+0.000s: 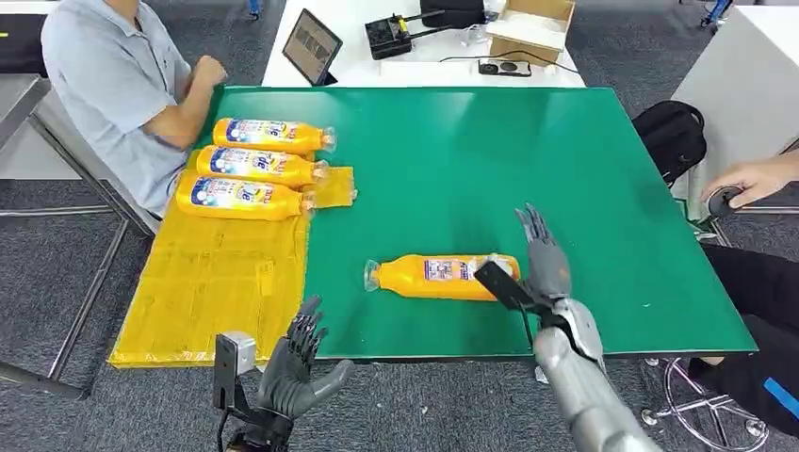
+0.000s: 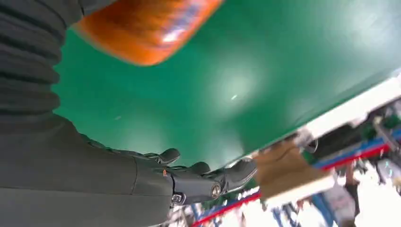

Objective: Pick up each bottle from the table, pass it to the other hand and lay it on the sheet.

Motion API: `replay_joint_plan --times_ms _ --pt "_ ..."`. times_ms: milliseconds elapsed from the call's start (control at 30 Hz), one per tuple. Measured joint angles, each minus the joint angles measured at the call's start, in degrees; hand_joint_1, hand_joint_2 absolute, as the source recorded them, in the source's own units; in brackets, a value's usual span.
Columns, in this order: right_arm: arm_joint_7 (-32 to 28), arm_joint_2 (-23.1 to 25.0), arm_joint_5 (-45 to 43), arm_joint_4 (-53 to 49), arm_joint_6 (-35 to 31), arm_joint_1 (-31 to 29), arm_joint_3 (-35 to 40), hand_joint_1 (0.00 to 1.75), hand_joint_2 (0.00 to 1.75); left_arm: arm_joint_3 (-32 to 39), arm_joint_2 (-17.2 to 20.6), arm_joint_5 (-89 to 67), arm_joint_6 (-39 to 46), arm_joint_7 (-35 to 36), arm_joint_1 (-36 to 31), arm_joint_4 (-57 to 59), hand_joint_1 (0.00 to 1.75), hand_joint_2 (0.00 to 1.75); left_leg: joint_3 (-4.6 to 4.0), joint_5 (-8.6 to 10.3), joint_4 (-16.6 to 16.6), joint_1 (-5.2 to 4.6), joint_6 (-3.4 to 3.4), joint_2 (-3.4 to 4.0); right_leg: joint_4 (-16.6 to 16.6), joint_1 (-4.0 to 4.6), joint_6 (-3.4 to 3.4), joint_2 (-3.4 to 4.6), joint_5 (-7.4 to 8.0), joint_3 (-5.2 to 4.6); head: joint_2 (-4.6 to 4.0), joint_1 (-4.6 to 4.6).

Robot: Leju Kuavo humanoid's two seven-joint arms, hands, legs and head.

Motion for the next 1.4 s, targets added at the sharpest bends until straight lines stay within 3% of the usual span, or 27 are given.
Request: replay_joint_plan --times_ms 233,367,667,933,1267,1400 --pt "0.39 0.80 0.37 3.90 0.69 -2.72 1.00 0.00 1.75 0.11 0.00 -2.24 1.02 -0.56 -0.55 0.00 0.00 1.75 0.06 0.01 0.00 0.01 -0.01 -0.06 0.00 0.01 0.00 -0.02 0.00 0.09 0.00 0.00" --pt "2.36 3.54 2.51 12.37 2.75 -8.55 4.63 0.00 1.75 0.70 -0.63 -7.06 1.77 -1.97 -1.76 -0.11 0.00 1.75 0.22 0.01 0.00 0.02 -0.01 -0.05 0.00 0.01 0.00 -0.02 0.00 0.23 0.00 0.02" --pt "1.95 4.50 2.82 15.31 3.36 -10.55 6.42 0.00 1.75 0.90 -0.94 -7.52 1.48 -2.25 -1.99 -0.13 0.00 1.75 0.26 0.01 0.00 0.01 -0.01 -0.05 0.00 0.01 0.00 -0.01 0.00 0.26 0.00 0.00" --pt "-6.05 5.51 -4.24 15.82 12.03 -9.55 6.49 0.00 1.75 1.16 -0.98 -10.53 1.18 -5.31 -2.84 -0.30 0.00 1.75 0.21 0.01 0.00 0.01 -0.02 -0.05 0.01 0.01 0.00 -0.02 0.00 0.25 0.00 0.02" --pt "-7.10 5.97 -11.72 16.04 24.09 -10.81 8.37 0.00 1.75 1.62 -1.14 -10.53 0.24 -6.03 -4.45 -0.39 0.00 1.75 0.24 0.01 0.00 0.02 -0.02 -0.03 0.01 0.02 0.00 0.00 0.00 0.23 0.00 0.02" --pt "-4.45 5.95 -10.00 16.21 22.69 -11.66 10.46 0.00 1.75 1.75 -1.16 -9.57 -0.90 -5.75 -4.61 -0.37 0.00 1.75 0.22 0.02 0.00 0.02 -0.02 -0.05 0.02 0.02 0.00 -0.01 0.00 0.23 0.00 0.02"
